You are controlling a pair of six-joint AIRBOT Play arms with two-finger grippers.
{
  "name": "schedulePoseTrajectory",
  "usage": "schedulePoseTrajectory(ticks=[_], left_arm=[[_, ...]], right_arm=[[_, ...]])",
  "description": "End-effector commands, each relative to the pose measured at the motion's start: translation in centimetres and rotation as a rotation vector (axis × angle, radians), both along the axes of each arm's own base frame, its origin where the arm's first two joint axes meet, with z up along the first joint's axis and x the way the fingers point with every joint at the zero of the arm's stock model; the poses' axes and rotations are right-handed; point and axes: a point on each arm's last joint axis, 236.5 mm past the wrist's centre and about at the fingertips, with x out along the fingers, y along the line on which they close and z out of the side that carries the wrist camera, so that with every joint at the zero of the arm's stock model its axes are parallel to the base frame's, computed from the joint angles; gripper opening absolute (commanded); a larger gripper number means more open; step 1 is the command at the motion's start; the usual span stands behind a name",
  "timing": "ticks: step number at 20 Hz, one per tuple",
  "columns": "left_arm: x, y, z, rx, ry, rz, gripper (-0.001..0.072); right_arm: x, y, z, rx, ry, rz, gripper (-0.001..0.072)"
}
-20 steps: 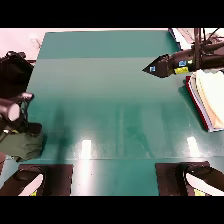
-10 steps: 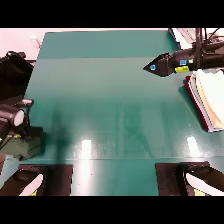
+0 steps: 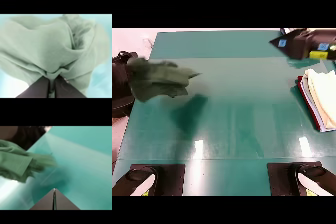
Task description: Fold the shirts.
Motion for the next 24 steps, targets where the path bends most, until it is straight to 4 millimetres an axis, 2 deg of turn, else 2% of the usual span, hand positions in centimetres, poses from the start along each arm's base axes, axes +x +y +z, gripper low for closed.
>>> schedulePoseTrajectory(ticks=[1,2,4,6,8,9,10,11,12,13,14,16,17,19,21,22,24], left_arm=[[0.7,-6.8,3.1,-0.091,-0.069,-0.201,0.0022],[1.0,-9.4,1.5,-0.082,-0.026,-0.267,0.0022],[1.0,-15.7,-2.5,-0.057,0.081,-0.418,0.0022],[0.0,-22.9,-6.8,-0.022,0.158,-0.574,0.0023],[-1.5,-30.1,-10.7,0.034,0.157,-0.749,0.0025],[-2.2,-32.9,-12.1,0.051,0.142,-0.812,0.0027],[-2.6,-35.3,-13.0,0.063,0.113,-0.864,0.0073],[-2.3,-36.8,-13.1,0.052,0.092,-0.874,0.0309],[-1.5,-37.3,-12.6,0.047,0.073,-0.868,0.0365],[-0.1,-36.8,-11.5,0.043,0.047,-0.843,0.0366],[1.8,-35.6,-10.2,0.033,0.024,-0.803,0.0366],[6.7,-30.7,-8.9,0.023,0.024,-0.668,0.0366],[9.3,-27.1,-9.2,0.014,0.055,-0.574,0.0366],[13.0,-19.6,-11.7,0.002,0.16,-0.398,0.0366],[14.8,-12.8,-15.2,-0.032,0.267,-0.256,0.0366],[15.1,-9.9,-17.2,-0.07,0.321,-0.192,0.0366],[14.9,-6.5,-20.8,-0.166,0.406,-0.098,0.0366]], right_arm=[[1.0,-2.1,2.4,0.002,-0.019,-0.048,0.0016],[1.5,-3.0,3.0,-0.006,-0.025,-0.065,0.0016],[2.3,-4.3,4.0,-0.02,-0.029,-0.089,0.0016],[2.9,-5.2,4.5,-0.025,-0.017,-0.106,0.0016],[3.2,-5.6,4.5,-0.029,0.012,-0.108,0.0017],[3.2,-5.5,4.3,-0.037,0.023,-0.099,0.0016],[3.2,-5.4,4.0,-0.046,0.037,-0.09,0.0017],[3.3,-5.2,3.6,-0.05,0.05,-0.08,0.0016],[3.2,-4.9,3.3,-0.054,0.06,-0.07,0.0016],[3.2,-4.9,3.1,-0.057,0.068,-0.068,0.0017],[3.2,-4.9,3.1,-0.058,0.069,-0.067,0.0017],[3.2,-4.9,3.1,-0.057,0.068,-0.067,0.0017],[3.1,-4.9,3.0,-0.059,0.071,-0.066,0.0017],[2.9,-4.8,2.7,-0.068,0.084,-0.058,0.0017],[2.8,-4.8,2.6,-0.069,0.087,-0.056,0.0017],[2.8,-4.8,2.6,-0.069,0.087,-0.056,0.0017],[2.8,-4.8,2.6,-0.07,0.088,-0.056,0.0017]])
